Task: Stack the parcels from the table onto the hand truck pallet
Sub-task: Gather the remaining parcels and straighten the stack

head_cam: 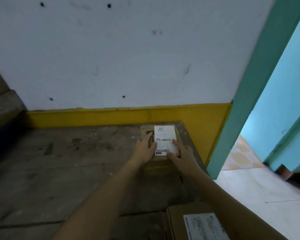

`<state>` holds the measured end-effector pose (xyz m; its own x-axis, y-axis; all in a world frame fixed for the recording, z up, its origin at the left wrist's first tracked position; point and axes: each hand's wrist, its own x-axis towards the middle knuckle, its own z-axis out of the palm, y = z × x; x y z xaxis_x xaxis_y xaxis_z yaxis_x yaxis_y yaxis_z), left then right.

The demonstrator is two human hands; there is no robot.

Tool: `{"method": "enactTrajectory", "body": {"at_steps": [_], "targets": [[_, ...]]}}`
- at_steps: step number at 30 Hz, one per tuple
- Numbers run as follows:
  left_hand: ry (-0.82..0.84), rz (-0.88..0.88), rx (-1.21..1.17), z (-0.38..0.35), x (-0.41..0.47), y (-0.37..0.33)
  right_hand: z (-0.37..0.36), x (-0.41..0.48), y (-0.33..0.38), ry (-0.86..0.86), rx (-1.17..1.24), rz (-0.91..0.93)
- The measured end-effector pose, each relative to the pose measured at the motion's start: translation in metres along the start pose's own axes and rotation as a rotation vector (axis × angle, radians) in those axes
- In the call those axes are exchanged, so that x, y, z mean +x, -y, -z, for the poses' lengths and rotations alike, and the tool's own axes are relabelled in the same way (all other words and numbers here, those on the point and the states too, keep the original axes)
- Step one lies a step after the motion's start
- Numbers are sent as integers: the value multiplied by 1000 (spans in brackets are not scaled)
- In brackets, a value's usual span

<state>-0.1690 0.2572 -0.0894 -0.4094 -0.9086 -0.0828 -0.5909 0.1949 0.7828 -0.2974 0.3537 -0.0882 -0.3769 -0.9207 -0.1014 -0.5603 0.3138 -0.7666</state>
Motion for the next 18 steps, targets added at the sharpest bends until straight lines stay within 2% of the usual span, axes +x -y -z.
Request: {"method": "enactTrajectory", "body": {"at_steps": [8, 13, 18], "targets": [[-221, -34, -40, 122, -52, 16, -39, -25, 121, -30, -94, 199], [-373, -20, -21, 222, -112, 59, -100, -68, 211, 3, -50, 301], [-457, 15, -33, 322, -182, 105, -173, -119, 293, 27, 2, 390]]}}
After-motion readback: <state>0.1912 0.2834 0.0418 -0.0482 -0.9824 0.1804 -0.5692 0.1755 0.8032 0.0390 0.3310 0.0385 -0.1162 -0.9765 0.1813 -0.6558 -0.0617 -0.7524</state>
